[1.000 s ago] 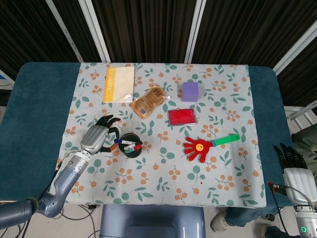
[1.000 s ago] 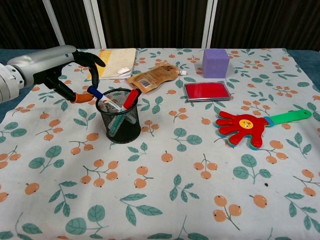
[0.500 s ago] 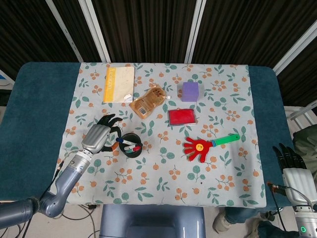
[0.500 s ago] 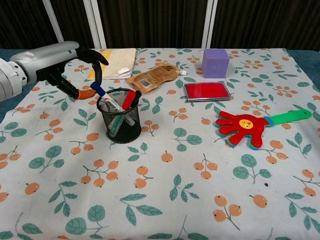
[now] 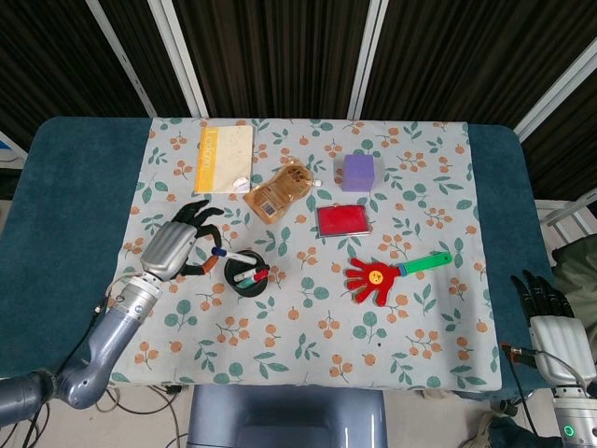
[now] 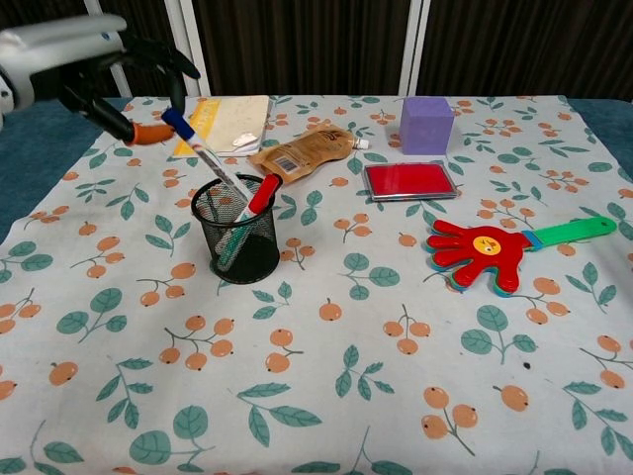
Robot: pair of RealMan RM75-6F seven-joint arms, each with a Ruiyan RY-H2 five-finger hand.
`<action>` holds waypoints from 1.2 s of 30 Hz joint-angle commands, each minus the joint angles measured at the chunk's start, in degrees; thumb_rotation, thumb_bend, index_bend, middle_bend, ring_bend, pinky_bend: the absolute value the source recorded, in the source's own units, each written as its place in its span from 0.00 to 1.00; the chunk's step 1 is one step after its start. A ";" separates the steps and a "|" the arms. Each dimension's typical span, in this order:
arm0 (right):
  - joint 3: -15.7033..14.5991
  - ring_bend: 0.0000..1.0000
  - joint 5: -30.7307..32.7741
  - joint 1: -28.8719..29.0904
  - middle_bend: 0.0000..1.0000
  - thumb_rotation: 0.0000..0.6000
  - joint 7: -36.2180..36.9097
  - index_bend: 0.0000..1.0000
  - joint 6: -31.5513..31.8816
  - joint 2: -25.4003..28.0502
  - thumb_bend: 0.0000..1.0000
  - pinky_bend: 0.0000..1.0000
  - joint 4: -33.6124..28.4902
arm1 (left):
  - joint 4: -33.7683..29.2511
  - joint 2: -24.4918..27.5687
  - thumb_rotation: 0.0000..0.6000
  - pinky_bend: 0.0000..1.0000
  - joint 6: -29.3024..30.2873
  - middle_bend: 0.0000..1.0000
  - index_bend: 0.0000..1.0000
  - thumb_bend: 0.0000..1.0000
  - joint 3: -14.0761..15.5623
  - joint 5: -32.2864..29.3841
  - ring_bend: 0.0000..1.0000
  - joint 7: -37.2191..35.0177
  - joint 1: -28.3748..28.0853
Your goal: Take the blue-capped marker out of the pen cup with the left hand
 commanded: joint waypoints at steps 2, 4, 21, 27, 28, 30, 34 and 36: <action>0.09 0.00 0.36 0.08 0.00 1.00 -0.32 0.00 -0.20 -0.13 0.04 0.15 -0.01 | -5.25 7.07 1.00 0.08 1.83 0.17 0.59 0.40 -2.66 -0.17 0.00 -1.65 1.27; 0.10 0.00 0.48 0.11 0.00 1.00 -0.49 0.00 -0.29 -0.16 0.04 0.15 -0.03 | -6.38 9.42 1.00 0.08 1.88 0.17 0.59 0.40 -3.14 -0.55 0.00 -1.84 1.62; -0.01 0.00 0.62 0.24 0.00 1.00 -1.75 0.00 -0.45 -0.48 0.04 0.15 -0.51 | 10.36 8.64 1.00 0.08 -2.58 0.17 0.60 0.40 -0.95 -1.68 0.00 -13.41 3.04; -0.10 0.00 0.80 0.47 0.00 1.00 -2.28 0.00 -0.97 -0.69 0.04 0.15 -0.43 | 17.86 3.32 1.00 0.08 -3.21 0.17 0.60 0.40 -1.04 1.82 0.00 -20.59 1.39; -0.11 0.00 0.77 0.48 0.00 1.00 -2.40 0.00 -0.96 -0.73 0.04 0.15 -0.44 | 18.83 2.54 1.00 0.08 -2.82 0.17 0.60 0.40 -1.05 2.41 0.00 -20.56 1.07; -0.15 0.00 0.74 0.50 0.00 1.00 -2.55 0.00 -0.97 -0.77 0.04 0.15 -0.48 | 20.72 0.88 1.00 0.08 -2.74 0.17 0.60 0.40 -1.13 2.71 0.00 -19.62 0.21; -0.11 0.00 0.91 0.49 0.00 1.00 -2.47 0.00 -0.99 -0.85 0.04 0.15 -0.43 | 21.67 -0.70 1.00 0.08 -7.45 0.17 0.60 0.41 -1.50 -0.11 0.00 -17.94 -2.19; -0.14 0.00 0.92 0.53 0.00 1.00 -2.39 0.00 -1.09 -0.80 0.04 0.15 -0.39 | 21.82 -1.51 1.00 0.08 -9.26 0.17 0.60 0.41 -1.75 -1.36 0.00 -16.34 -3.50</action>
